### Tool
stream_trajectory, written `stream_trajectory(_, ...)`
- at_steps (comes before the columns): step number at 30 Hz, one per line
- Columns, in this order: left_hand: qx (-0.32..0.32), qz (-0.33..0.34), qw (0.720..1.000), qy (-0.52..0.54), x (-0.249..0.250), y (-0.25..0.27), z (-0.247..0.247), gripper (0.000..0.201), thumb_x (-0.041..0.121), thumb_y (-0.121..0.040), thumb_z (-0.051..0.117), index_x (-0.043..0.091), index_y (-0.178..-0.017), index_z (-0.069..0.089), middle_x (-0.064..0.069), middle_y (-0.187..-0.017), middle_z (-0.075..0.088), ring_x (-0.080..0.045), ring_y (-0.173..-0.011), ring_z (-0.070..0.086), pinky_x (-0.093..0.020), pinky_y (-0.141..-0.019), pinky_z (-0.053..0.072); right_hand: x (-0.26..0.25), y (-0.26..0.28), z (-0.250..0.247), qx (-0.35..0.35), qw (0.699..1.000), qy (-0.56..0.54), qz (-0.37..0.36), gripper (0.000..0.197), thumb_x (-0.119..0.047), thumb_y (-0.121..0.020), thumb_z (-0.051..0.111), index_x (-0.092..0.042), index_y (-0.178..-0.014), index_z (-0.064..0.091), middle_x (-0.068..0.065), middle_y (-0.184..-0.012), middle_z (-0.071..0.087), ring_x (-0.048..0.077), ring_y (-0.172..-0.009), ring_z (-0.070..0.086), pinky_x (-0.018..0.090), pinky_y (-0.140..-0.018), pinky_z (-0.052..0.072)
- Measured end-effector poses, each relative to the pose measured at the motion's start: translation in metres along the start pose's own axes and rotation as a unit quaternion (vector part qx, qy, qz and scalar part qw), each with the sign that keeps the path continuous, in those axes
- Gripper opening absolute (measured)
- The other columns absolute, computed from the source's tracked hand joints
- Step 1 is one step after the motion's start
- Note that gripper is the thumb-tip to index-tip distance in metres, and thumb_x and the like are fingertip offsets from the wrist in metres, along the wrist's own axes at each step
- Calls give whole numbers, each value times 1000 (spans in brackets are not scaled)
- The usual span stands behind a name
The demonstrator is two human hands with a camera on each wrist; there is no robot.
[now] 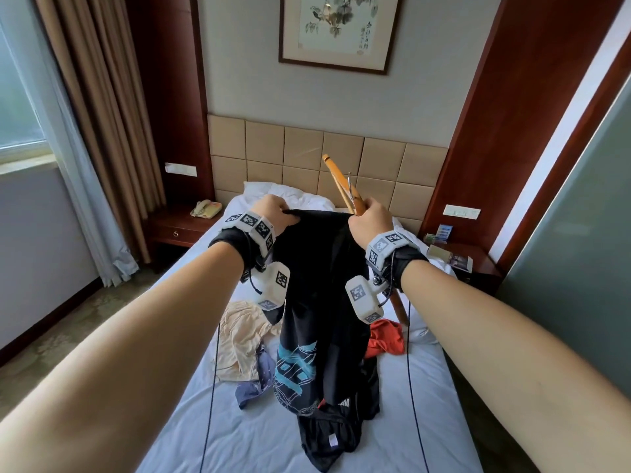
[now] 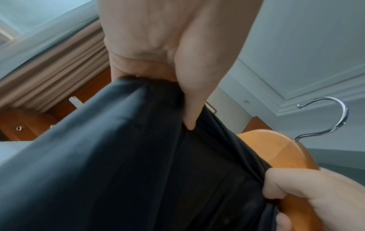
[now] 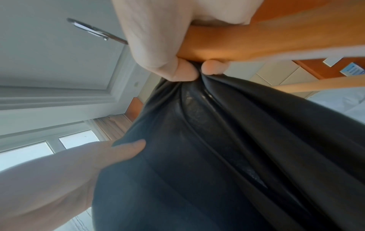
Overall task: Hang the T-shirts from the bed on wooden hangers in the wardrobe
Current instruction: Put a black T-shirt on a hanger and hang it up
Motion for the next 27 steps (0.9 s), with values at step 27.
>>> stream_trajectory(27, 150, -92, 977, 117, -7, -6, -11, 23, 36, -85, 48, 23, -67, 51, -8, -73, 65, -33, -77, 65, -38, -76, 57, 16, 0, 5, -38, 985, 169, 15, 22, -17, -83, 63, -10, -104, 63, 8, -86, 65, 29, -82, 65, 28, -62, 44)
Point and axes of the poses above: each hand's wrist, its own y-axis away from the middle knuckle, its own z-axis out of the palm, x = y × z, the point moved 2 cm from there along -y, towards the middle knuckle
